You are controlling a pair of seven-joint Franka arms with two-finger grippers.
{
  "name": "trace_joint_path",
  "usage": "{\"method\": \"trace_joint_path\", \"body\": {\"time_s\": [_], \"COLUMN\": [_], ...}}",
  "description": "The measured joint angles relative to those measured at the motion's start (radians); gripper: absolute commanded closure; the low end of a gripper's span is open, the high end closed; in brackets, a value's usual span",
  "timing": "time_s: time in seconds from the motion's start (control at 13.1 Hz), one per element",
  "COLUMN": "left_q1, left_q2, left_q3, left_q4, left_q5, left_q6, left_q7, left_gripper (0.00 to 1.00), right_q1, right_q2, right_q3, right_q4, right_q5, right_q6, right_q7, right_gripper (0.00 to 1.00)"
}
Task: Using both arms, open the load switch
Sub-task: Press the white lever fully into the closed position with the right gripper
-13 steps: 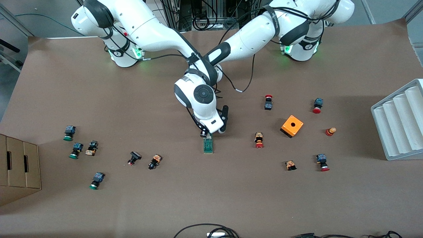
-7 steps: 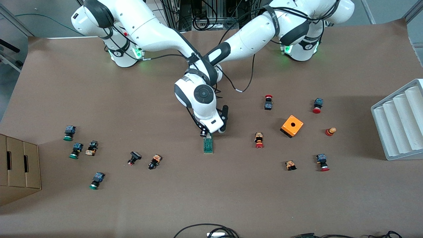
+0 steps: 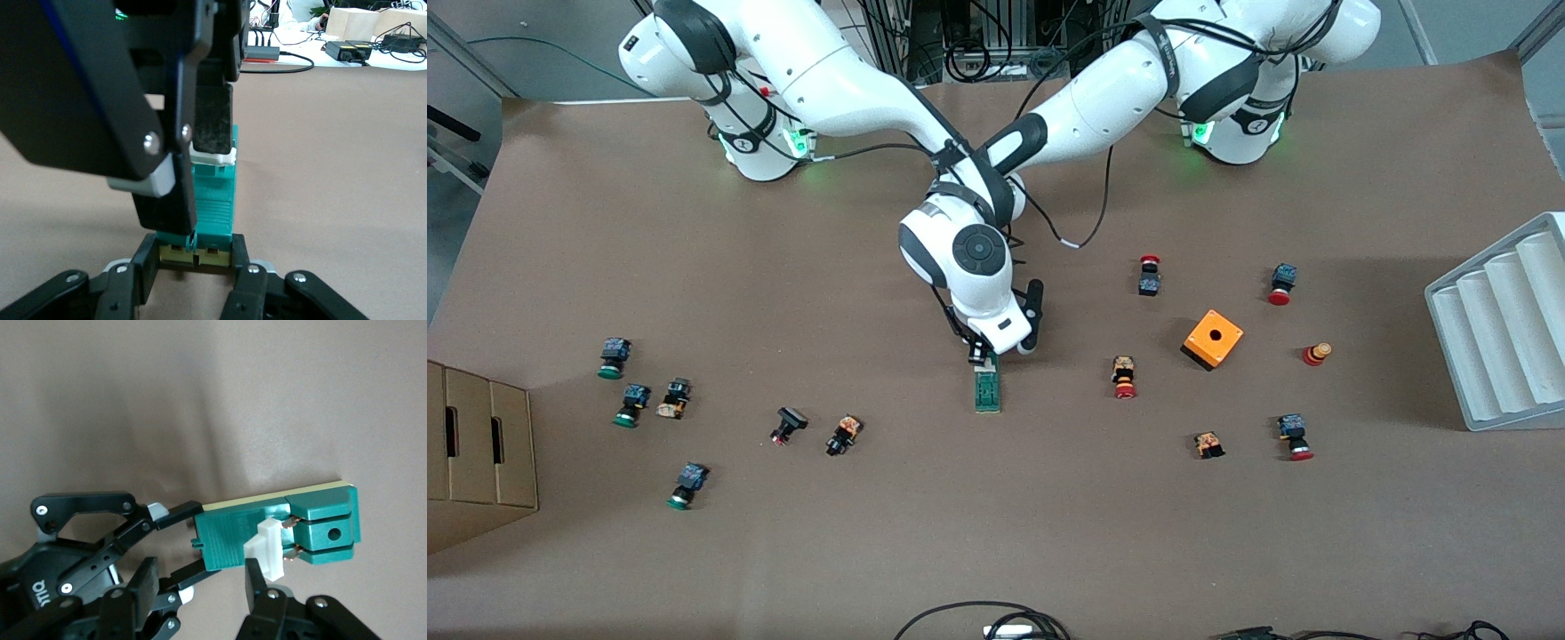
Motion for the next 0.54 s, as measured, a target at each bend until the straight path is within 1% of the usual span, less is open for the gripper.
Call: {"method": "trace_joint_path", "body": {"time_s": [0.54], "left_q1": [0.000], "left_q2": [0.000], "left_q3": [0.000], "left_q4": [0.000], "left_q5": [0.000], "left_q6": [0.000], "left_q7": [0.000], "left_gripper": [0.73], "right_q1": [0.004], "right_q2": [0.004], "right_q3": [0.001], "right_q4": [-0.005], "right_q5": [0.000], "right_q6": [0.013], "right_q7": [0.029], "right_gripper": [0.40]}}
